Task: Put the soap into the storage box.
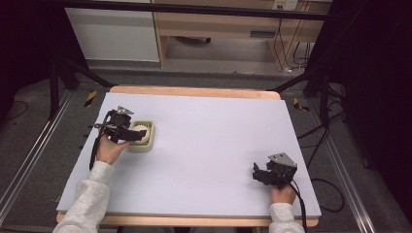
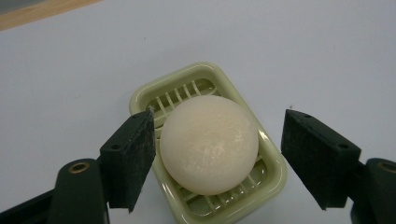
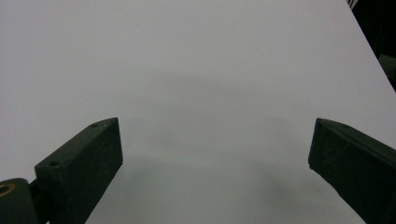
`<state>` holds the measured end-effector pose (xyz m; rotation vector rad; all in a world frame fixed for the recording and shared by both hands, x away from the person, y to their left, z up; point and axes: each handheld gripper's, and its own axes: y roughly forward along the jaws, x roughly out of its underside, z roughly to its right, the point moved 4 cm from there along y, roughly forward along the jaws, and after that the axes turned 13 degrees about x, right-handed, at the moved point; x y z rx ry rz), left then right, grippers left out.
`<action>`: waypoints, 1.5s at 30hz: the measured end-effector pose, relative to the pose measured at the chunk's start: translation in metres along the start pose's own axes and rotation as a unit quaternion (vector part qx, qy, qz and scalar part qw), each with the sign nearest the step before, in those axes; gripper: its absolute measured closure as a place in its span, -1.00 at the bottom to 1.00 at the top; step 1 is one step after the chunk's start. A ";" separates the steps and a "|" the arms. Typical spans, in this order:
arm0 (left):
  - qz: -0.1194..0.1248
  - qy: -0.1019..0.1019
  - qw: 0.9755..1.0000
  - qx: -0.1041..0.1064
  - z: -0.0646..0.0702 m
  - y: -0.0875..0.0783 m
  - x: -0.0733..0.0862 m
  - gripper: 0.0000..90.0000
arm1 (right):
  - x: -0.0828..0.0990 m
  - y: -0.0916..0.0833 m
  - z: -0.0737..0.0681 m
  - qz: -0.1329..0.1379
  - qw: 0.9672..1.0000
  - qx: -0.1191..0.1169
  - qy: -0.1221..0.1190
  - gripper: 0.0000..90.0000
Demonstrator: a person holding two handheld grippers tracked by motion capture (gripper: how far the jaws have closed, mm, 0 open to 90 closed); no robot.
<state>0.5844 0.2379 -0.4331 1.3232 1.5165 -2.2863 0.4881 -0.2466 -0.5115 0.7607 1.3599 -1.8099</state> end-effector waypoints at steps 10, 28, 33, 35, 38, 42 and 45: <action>0.044 0.012 0.999 0.005 0.014 -0.021 0.015 -0.45 | 0.000 -0.001 0.001 0.006 1.000 0.002 0.008 -0.93; 0.069 0.030 0.997 0.004 0.040 -0.031 0.057 -0.53 | 0.000 -0.002 0.001 0.008 1.000 0.002 0.010 -0.93; 0.071 0.024 0.997 0.008 0.039 -0.033 0.071 -0.53 | 0.000 -0.002 0.001 0.008 1.000 0.002 0.011 -0.93; 0.073 0.015 0.997 0.008 0.037 -0.033 0.078 -0.55 | 0.000 -0.002 0.001 0.008 1.000 0.002 0.011 -0.93; 0.080 0.000 0.997 0.001 0.032 -0.036 0.090 -0.59 | 0.000 -0.002 0.002 0.011 1.000 0.004 0.011 -0.93; 0.091 -0.014 0.996 -0.006 0.024 -0.038 0.103 -0.60 | -0.001 -0.003 0.002 0.012 1.000 0.003 0.014 -0.93; 0.094 -0.015 0.995 -0.018 0.021 -0.040 0.109 -0.58 | -0.001 -0.003 0.002 0.012 1.000 0.003 0.014 -0.93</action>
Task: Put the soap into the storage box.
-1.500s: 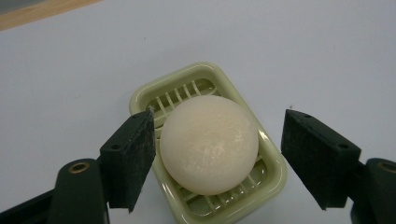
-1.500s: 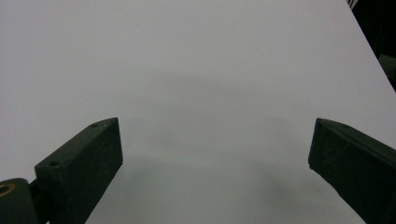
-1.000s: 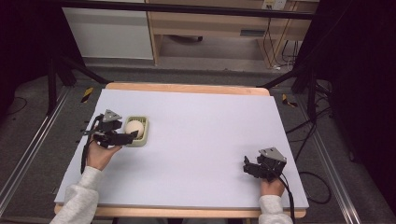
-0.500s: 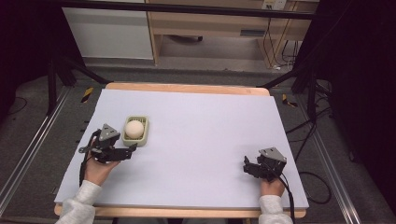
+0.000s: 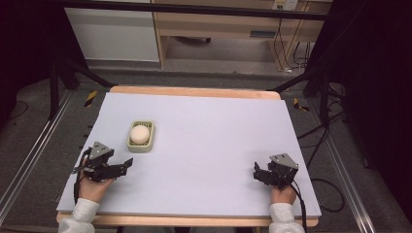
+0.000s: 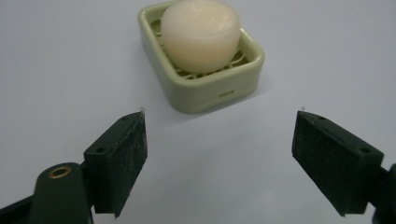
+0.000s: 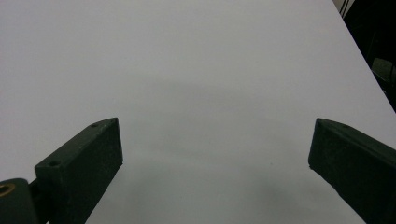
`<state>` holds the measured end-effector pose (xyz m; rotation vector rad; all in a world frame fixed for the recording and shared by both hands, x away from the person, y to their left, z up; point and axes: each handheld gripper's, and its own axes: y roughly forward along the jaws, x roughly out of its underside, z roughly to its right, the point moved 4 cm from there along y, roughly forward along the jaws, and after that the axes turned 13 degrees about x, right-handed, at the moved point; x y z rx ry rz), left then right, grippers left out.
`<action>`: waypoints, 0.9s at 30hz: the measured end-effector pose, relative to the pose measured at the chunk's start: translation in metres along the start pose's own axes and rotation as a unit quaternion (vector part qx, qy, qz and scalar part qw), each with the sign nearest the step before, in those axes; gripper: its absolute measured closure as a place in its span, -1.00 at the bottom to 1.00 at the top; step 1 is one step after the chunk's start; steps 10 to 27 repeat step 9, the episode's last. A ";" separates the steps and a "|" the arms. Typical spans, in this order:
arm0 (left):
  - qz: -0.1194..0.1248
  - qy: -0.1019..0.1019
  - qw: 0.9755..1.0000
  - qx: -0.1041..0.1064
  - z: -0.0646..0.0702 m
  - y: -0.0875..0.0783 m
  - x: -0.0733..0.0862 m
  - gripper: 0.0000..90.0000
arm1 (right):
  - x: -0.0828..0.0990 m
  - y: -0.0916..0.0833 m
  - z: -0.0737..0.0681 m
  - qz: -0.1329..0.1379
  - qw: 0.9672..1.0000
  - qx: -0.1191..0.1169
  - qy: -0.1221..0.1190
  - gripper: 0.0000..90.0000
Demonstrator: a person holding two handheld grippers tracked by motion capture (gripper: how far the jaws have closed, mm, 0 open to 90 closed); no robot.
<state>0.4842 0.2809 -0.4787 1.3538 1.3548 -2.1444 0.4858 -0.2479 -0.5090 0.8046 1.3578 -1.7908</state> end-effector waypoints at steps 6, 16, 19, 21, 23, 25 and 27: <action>-0.002 -0.026 1.000 -0.017 -0.013 -0.002 0.014 -0.58 | 0.000 0.000 0.001 0.003 1.000 0.001 0.001 -0.93; -0.003 -0.027 0.999 -0.022 -0.015 -0.002 0.015 -0.59 | 0.000 0.000 0.001 0.001 1.000 0.001 0.002 -0.93; -0.003 -0.027 0.999 -0.022 -0.015 -0.002 0.015 -0.59 | 0.000 0.000 0.001 0.001 1.000 0.001 0.002 -0.93; -0.003 -0.027 0.999 -0.022 -0.015 -0.002 0.015 -0.59 | 0.000 0.000 0.001 0.001 1.000 0.001 0.002 -0.93; -0.003 -0.027 0.999 -0.022 -0.015 -0.002 0.015 -0.59 | 0.000 0.000 0.001 0.001 1.000 0.001 0.002 -0.93; -0.003 -0.027 0.999 -0.022 -0.015 -0.002 0.015 -0.59 | 0.000 0.000 0.001 0.001 1.000 0.001 0.002 -0.93; -0.003 -0.027 0.999 -0.022 -0.015 -0.002 0.015 -0.59 | 0.000 0.000 0.001 0.001 1.000 0.001 0.002 -0.93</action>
